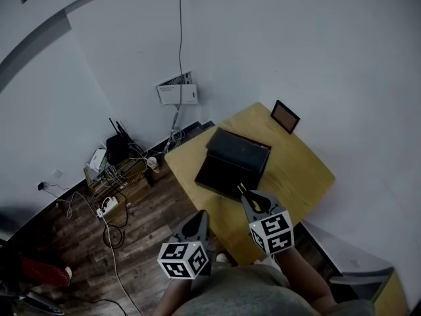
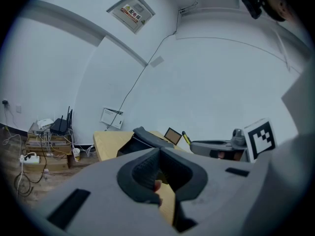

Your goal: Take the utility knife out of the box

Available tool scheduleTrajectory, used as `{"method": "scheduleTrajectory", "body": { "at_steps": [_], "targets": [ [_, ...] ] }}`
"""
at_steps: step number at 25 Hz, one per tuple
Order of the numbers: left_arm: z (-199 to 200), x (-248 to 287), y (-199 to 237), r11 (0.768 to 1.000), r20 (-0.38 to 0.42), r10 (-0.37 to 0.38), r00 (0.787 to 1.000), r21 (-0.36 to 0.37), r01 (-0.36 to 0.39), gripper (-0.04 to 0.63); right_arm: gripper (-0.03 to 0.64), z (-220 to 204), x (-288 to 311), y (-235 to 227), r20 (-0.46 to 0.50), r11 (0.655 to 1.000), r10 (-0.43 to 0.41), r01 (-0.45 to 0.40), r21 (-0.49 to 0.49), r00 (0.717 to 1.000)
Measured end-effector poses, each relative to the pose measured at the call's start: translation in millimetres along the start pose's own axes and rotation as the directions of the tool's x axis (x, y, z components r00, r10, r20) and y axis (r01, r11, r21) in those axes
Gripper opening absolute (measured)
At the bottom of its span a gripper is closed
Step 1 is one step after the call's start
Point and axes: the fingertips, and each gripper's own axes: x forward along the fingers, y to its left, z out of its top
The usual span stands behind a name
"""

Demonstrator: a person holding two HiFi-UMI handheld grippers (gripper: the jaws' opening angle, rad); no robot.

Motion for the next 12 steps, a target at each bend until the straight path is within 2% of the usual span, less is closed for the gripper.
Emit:
{"method": "scheduleTrajectory", "body": {
  "at_steps": [12],
  "targets": [
    [0.8, -4.8, 6.5, 1.0, 0.007, 0.01, 1.0, -0.014, -0.01, 0.003, 0.04, 7.7, -9.9, 7.4, 0.036, 1.0, 0.009, -0.01, 0.02, 0.999]
  ]
}}
